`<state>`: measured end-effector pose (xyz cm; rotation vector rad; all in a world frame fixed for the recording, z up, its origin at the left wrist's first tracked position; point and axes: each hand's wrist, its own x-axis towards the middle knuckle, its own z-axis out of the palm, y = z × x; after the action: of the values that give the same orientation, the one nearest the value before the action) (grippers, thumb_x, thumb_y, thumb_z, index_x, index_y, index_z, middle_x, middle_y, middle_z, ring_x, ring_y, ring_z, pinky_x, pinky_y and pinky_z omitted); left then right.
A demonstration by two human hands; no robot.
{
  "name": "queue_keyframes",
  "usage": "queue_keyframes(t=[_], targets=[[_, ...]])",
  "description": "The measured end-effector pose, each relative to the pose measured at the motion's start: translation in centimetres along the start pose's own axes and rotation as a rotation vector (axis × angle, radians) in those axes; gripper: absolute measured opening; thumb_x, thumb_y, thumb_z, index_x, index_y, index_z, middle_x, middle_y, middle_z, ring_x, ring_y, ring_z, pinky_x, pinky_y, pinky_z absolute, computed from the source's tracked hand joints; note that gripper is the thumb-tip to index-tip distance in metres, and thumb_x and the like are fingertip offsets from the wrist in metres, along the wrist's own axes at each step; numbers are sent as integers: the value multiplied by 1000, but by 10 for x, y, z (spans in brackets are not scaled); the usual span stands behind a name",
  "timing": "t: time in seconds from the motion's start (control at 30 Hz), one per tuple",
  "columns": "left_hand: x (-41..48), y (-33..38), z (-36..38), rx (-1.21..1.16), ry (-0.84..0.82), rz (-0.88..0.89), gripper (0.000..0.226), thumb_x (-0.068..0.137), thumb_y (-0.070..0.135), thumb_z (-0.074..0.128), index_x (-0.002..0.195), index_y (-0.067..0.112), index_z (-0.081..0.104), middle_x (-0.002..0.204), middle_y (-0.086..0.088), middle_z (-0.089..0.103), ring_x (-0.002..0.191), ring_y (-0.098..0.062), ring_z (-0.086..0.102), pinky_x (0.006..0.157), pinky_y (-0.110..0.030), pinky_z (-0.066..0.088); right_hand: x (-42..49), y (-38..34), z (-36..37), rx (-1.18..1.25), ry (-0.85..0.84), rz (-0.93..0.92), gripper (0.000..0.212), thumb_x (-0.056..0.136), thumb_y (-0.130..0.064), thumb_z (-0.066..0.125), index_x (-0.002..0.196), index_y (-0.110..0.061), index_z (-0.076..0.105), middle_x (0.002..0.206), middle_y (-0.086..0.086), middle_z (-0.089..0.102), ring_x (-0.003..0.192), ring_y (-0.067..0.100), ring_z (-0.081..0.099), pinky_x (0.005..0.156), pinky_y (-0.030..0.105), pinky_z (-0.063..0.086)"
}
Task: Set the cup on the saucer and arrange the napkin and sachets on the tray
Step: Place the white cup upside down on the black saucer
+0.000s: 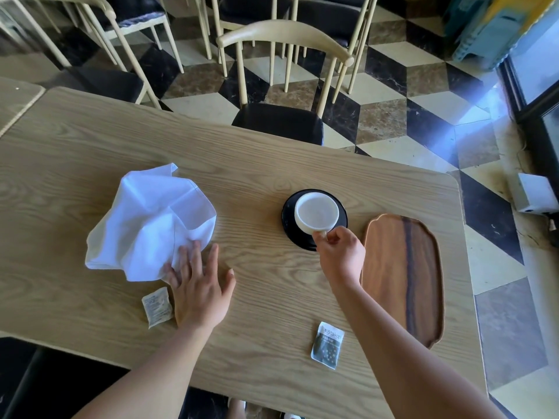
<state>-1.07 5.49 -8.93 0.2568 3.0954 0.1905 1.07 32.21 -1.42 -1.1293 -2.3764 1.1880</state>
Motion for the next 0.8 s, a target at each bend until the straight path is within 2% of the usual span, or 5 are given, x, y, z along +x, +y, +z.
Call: queue_keyframes(t=[0.1, 0.3, 0.47, 0.8], targets=[[0, 0, 0, 4, -3, -5, 69, 87, 58, 37, 146, 21, 37, 159, -15, 22, 148, -38, 12, 114, -66, 11, -4, -4, 3, -15, 31, -4, 34, 78, -36, 71, 59, -14, 52, 64, 0, 62, 59, 14, 55, 50, 21, 33], [0, 0, -1, -11, 6, -8, 69, 87, 58, 36, 145, 22, 36, 159, -13, 22, 148, -37, 12, 114, -66, 12, -7, -10, 11, -2, 51, 40, 34, 76, -34, 74, 59, -14, 53, 66, -1, 62, 61, 16, 55, 53, 20, 33], [0, 1, -2, -25, 10, -8, 69, 86, 58, 36, 145, 22, 37, 159, -13, 22, 148, -37, 12, 114, -66, 12, -11, -10, 17, 15, 48, 100, 33, 76, -34, 75, 63, -11, 56, 70, 1, 64, 66, 19, 58, 61, 30, 40], [0, 0, 0, -26, 6, -3, 69, 86, 58, 37, 145, 22, 37, 159, -13, 23, 148, -37, 11, 115, -65, 10, -11, -16, 17, 52, 11, 164, 33, 73, -41, 75, 65, -17, 54, 72, -1, 66, 68, 23, 68, 71, 41, 57]])
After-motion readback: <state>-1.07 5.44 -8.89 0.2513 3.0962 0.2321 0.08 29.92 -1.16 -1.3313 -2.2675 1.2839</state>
